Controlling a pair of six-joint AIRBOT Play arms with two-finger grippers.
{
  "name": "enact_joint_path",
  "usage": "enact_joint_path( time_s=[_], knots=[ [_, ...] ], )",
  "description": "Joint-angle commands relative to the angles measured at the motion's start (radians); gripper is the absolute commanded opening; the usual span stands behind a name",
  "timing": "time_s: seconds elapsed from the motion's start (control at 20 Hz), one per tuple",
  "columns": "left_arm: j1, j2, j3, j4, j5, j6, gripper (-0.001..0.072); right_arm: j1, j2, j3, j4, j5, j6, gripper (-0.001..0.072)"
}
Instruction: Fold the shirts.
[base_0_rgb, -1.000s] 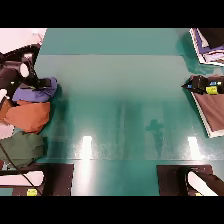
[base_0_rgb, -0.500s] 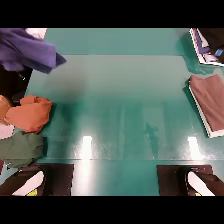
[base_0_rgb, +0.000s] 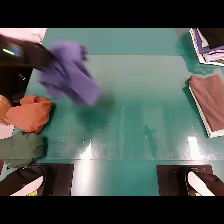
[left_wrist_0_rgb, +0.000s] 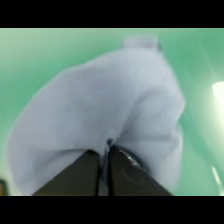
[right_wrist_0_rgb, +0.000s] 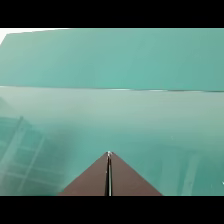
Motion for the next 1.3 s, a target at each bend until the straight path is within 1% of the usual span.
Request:
enact_joint_path(
  time_s=[0.0,0.05,0.1,0.15,0.2,0.3,0.4,0.5,0.6,0.7,0.85,1.0,1.05,1.1,1.2,1.25],
  knots=[
    [-0.216,-0.094,-0.137,-0.012,-0.020,-0.018,0.0023,0.000,0.001,0.004,0.000,0.007,0.000,0.0018],
    [-0.264,-0.121,-0.174,-0.019,0.021,-0.017,0.0025,0.000,0.001,0.004,0.000,0.007,0.000,0.0017],
    [-0.303,-0.148,-0.198,-0.032,0.077,-0.017,0.0133,0.000,0.001,0.004,0.000,0.007,0.000,0.0017],
    [-0.329,-0.175,-0.203,-0.034,0.132,-0.016,0.0493,0.000,0.001,0.004,0.000,0.007,0.000,0.0017],
    [-0.331,-0.188,-0.202,-0.033,0.178,-0.017,0.0656,0.000,0.001,0.004,0.000,0.007,0.000,0.0018],
    [-0.290,-0.192,-0.194,0.010,0.229,-0.017,0.0656,0.000,0.001,0.004,0.000,0.007,0.000,0.0018],
    [-0.192,-0.194,-0.198,0.040,0.226,-0.018,0.0656,0.000,0.001,0.004,0.000,0.007,0.000,0.0017],
    [-0.066,-0.212,-0.226,0.036,0.222,-0.019,0.0656,0.000,0.001,0.004,0.000,0.007,0.000,0.0017],
    [0.042,-0.254,-0.277,-0.030,0.226,-0.018,0.0656,0.000,0.001,0.004,0.000,0.007,0.000,0.0017],
    [0.100,-0.316,-0.341,-0.131,0.254,-0.008,0.0656,0.000,0.001,0.004,0.000,0.007,0.000,0.0018],
    [0.108,-0.442,-0.380,-0.252,0.334,0.046,0.0656,0.000,0.001,0.003,0.000,0.007,0.000,0.0017],
    [0.109,-0.544,-0.380,-0.409,0.409,0.100,0.0655,0.000,0.000,0.003,0.000,0.025,0.000,0.0018],
    [0.109,-0.568,-0.380,-0.460,0.425,0.123,0.0638,0.000,-0.004,0.003,0.000,0.040,0.000,0.0018],
    [0.109,-0.583,-0.380,-0.491,0.438,0.141,0.0536,0.000,-0.011,0.003,0.000,0.058,0.000,0.0017],
    [0.109,-0.588,-0.380,-0.512,0.473,0.156,0.0530,0.005,-0.038,0.003,-0.001,0.113,0.006,0.0017],
    [0.109,-0.588,-0.371,-0.511,0.476,0.156,0.0408,0.014,-0.056,0.003,-0.001,0.141,0.010,0.0017]
  ],
)
